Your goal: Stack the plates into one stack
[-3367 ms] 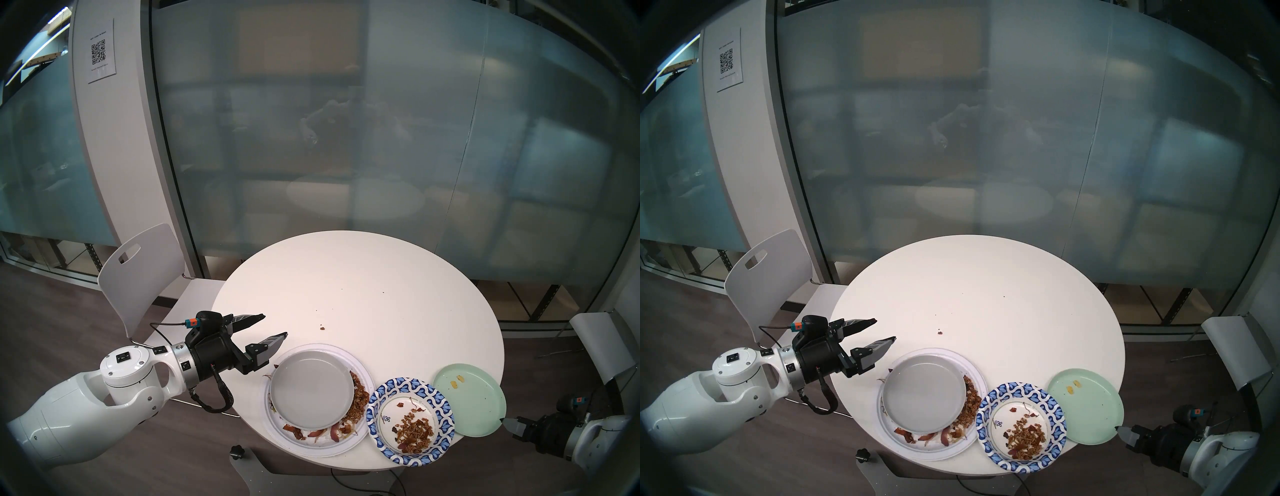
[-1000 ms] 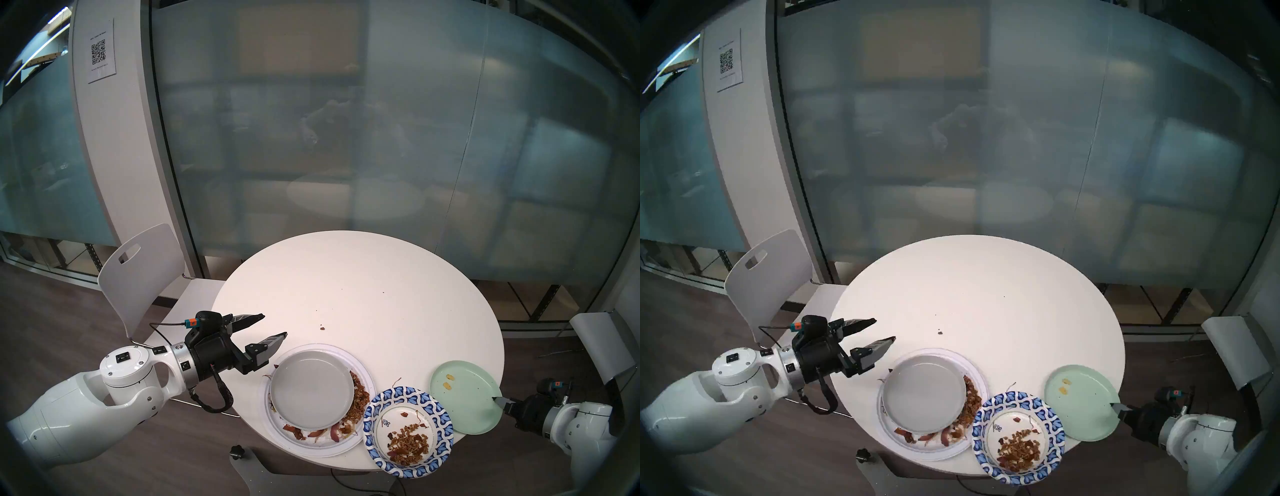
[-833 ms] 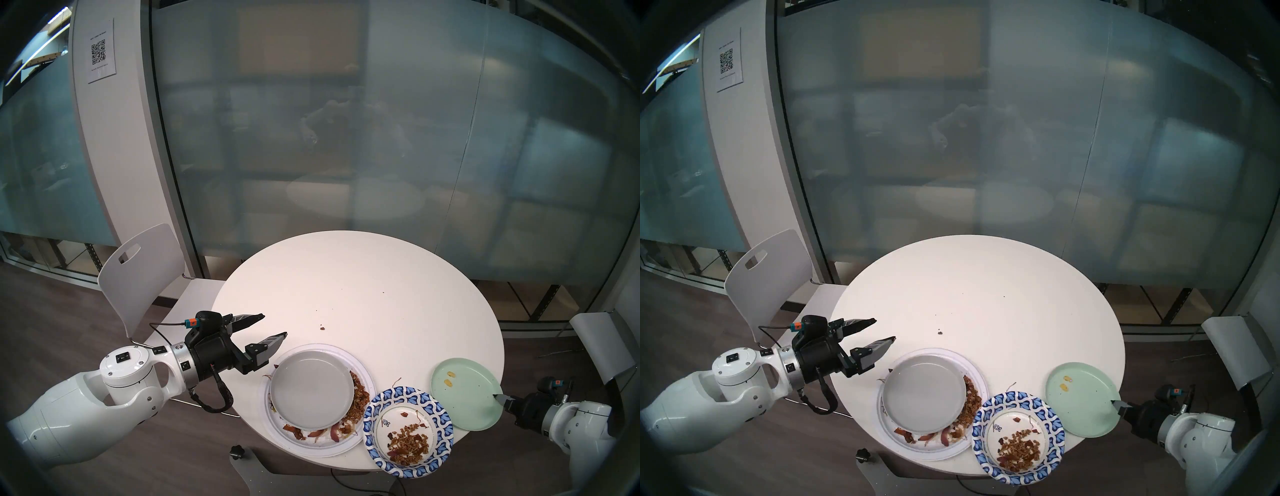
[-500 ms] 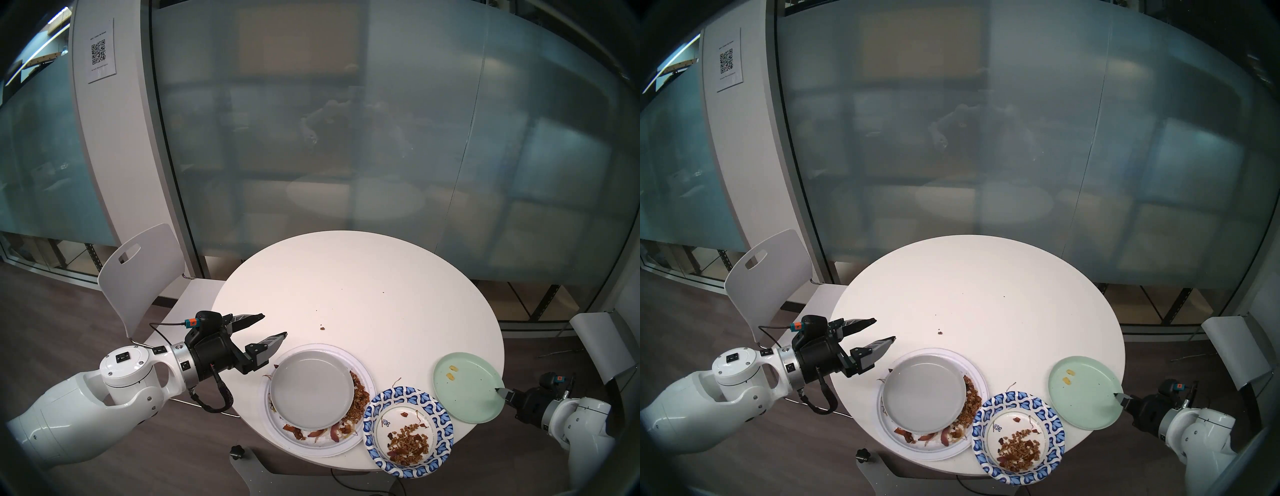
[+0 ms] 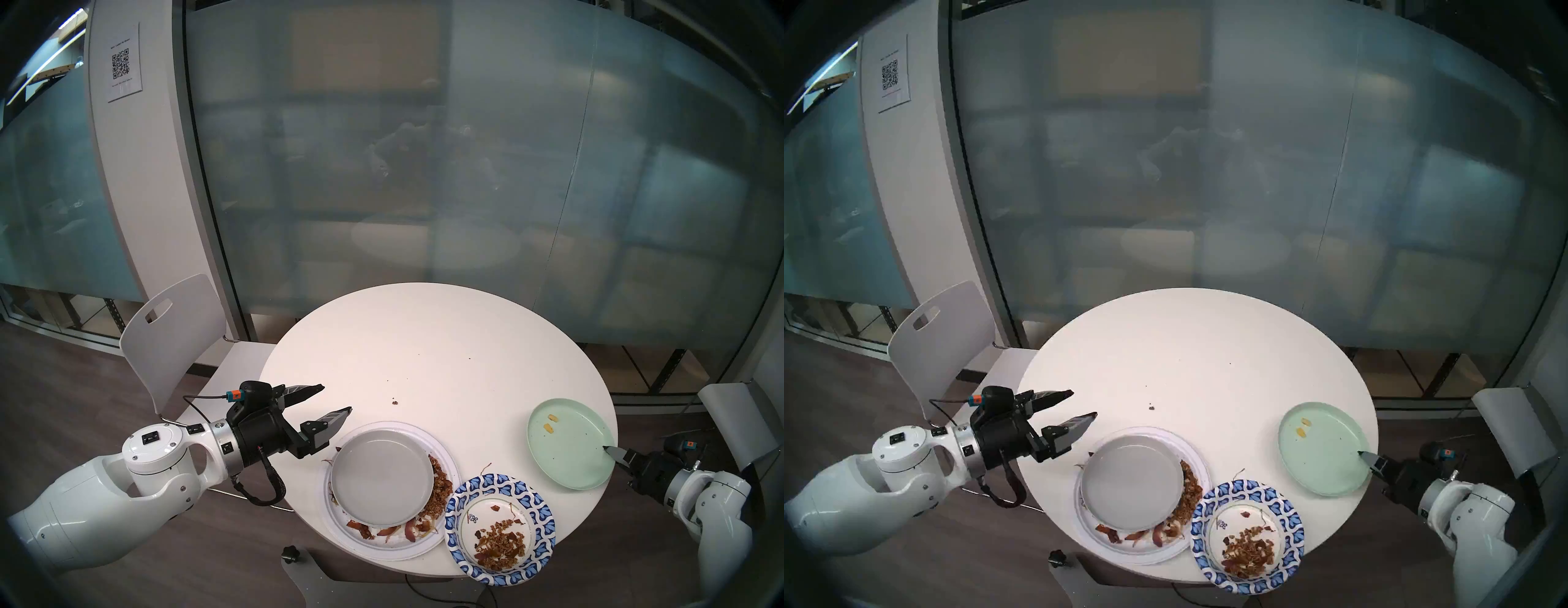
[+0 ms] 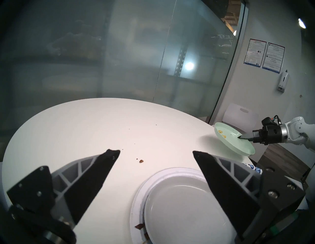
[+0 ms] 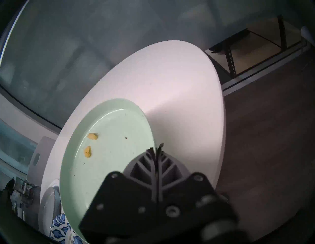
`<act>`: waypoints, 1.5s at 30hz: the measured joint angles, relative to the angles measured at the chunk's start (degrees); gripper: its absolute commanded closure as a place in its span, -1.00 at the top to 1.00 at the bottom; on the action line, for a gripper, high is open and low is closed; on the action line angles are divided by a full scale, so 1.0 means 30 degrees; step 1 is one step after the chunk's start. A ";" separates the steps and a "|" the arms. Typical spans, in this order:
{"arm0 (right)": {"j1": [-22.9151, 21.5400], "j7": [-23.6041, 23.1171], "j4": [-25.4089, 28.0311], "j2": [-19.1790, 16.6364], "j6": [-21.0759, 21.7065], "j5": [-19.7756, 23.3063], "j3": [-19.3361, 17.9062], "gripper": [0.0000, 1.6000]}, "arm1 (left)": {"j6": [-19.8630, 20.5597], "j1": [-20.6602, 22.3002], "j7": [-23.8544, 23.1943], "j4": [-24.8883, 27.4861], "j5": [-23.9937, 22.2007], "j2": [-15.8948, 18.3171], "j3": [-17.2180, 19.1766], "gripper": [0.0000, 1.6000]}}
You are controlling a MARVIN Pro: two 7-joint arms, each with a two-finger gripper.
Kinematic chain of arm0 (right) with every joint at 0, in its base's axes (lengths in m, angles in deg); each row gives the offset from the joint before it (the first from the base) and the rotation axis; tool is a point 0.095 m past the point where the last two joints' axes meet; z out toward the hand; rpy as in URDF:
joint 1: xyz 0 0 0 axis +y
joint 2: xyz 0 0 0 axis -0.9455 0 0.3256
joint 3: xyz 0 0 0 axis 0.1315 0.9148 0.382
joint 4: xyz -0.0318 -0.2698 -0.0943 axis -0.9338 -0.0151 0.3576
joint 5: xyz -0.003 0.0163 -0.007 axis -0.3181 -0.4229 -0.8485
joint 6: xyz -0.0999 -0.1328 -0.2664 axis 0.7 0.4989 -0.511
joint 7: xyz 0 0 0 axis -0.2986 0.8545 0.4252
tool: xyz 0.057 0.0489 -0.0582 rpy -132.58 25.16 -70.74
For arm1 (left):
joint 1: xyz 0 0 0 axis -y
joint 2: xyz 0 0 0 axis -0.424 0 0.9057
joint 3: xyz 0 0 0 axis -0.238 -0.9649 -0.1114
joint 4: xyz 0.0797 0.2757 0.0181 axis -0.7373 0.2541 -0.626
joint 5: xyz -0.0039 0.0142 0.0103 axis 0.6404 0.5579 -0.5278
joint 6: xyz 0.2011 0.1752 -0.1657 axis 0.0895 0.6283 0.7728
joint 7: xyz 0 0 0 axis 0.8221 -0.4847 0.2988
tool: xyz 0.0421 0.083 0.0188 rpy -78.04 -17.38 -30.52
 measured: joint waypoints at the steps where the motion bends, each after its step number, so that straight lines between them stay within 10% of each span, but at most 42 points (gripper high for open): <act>1: -0.0245 -0.0072 0.0072 -0.0160 0.0124 0.0020 0.0283 -1.00 | 0.0000 0.0005 0.0000 0.0000 -0.0002 0.0001 -0.0005 1.00; 26: -0.4409 0.0493 0.1963 -0.3388 0.2116 -0.1169 0.7219 -1.00 | 0.0001 0.0079 -0.0001 -0.0001 -0.0037 0.0025 -0.0089 1.00; 45: -0.8063 0.1883 0.2025 -0.2622 0.1790 -0.2103 1.2257 -1.00 | 0.0002 0.0151 -0.0001 -0.0001 -0.0069 0.0049 -0.0164 1.00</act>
